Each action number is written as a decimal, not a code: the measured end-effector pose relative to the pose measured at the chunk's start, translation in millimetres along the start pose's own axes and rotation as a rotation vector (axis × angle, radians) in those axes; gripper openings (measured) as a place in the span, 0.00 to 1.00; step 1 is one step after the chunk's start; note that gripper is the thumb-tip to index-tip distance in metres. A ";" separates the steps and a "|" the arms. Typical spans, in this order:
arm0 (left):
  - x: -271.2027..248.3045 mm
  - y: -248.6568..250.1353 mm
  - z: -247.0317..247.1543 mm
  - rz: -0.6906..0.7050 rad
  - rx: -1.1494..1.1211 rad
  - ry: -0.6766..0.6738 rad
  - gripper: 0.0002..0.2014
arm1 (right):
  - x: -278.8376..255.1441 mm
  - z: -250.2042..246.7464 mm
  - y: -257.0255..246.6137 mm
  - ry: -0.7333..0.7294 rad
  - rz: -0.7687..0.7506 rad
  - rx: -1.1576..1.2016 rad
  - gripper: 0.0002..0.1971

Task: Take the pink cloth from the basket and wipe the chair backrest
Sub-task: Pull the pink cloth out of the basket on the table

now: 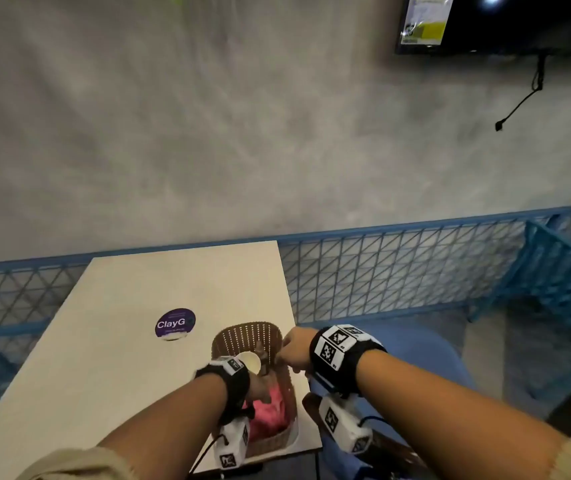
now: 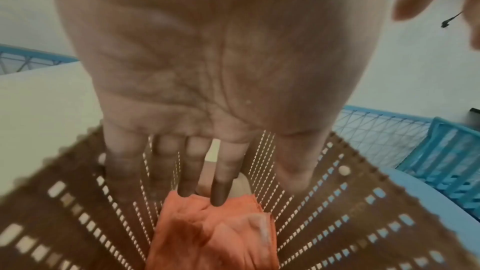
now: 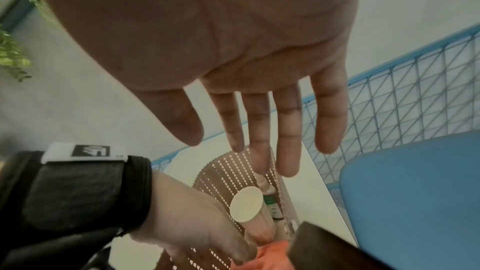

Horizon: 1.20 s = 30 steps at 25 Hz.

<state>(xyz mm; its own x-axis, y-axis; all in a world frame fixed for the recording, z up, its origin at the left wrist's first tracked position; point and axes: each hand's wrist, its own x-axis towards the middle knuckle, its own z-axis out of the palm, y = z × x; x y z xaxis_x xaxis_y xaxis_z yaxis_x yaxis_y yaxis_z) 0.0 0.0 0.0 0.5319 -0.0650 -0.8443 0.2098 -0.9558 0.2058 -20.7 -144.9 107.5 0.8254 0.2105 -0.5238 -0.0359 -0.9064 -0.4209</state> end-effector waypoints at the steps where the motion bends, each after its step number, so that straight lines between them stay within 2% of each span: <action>1: 11.1 -2.0 -0.6 -0.003 0.008 -0.022 0.20 | 3.1 -0.9 1.4 -0.006 -0.004 0.006 0.21; 4: 17.0 -1.9 -3.7 -0.071 0.008 -0.122 0.25 | 9.3 -3.0 5.6 -0.007 0.006 0.032 0.21; 6: 25.3 0.5 -6.2 -0.059 0.062 -0.111 0.24 | 15.7 -1.6 10.3 -0.029 0.007 0.044 0.21; 7: 33.4 0.3 -6.2 -0.066 0.105 -0.116 0.26 | 19.4 -0.6 13.2 -0.035 0.013 0.048 0.20; 9: 49.2 -2.5 -4.8 -0.083 0.175 -0.181 0.39 | 27.3 1.7 20.2 -0.038 0.038 0.033 0.19; 11: 110.1 -18.4 2.5 -0.122 0.204 -0.206 0.60 | 34.6 4.7 25.4 -0.035 0.064 0.010 0.19; 12: 122.3 -23.4 5.0 -0.136 0.223 -0.163 0.67 | 37.7 6.6 27.0 -0.036 0.072 -0.002 0.18; 13: 156.1 -31.2 8.3 -0.152 0.222 -0.093 0.71 | 40.4 8.4 28.5 -0.039 0.074 -0.004 0.18; 14: 161.3 -33.3 7.3 -0.145 0.244 -0.006 0.71 | 41.3 9.7 29.0 -0.046 0.080 -0.001 0.18; 15: 160.2 -31.7 5.2 -0.151 0.276 0.036 0.71 | 41.5 10.9 29.5 -0.053 0.085 0.007 0.18; 18: 117.4 -21.1 -0.6 -0.110 0.284 0.048 0.68 | 38.7 13.5 29.5 -0.049 0.092 0.031 0.16; 20: 117.8 -23.3 -0.8 -0.104 0.218 0.001 0.61 | 36.1 14.9 29.5 -0.050 0.102 0.045 0.16; 22: 108.5 -24.3 4.2 -0.100 0.184 -0.045 0.60 | 32.4 15.1 29.8 -0.060 0.103 0.046 0.16; 23: 113.0 -27.3 4.8 -0.093 0.152 -0.034 0.55 | 30.6 14.7 30.0 -0.060 0.106 0.046 0.17; 24: 93.7 -24.5 3.2 -0.031 0.116 -0.014 0.47 | 28.4 14.3 29.8 -0.054 0.105 0.049 0.17; 27: 29.6 -7.6 -6.8 0.063 -0.013 -0.096 0.18 | 19.6 12.3 27.3 -0.031 0.099 0.051 0.16; 28: 13.4 -5.0 -11.7 0.104 0.009 -0.070 0.14 | 15.6 12.5 25.7 -0.020 0.091 0.048 0.16; 30: -21.4 -0.2 -22.7 0.179 0.086 0.031 0.15 | 6.3 13.1 23.4 0.004 0.071 0.047 0.16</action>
<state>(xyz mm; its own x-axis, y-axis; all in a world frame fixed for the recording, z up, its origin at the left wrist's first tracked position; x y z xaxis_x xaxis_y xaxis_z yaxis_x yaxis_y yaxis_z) 7.2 8.1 29.3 0.5798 -0.2283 -0.7821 0.0395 -0.9509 0.3069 -23.7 -160.0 84.7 0.8219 0.1450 -0.5509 -0.1208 -0.9007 -0.4172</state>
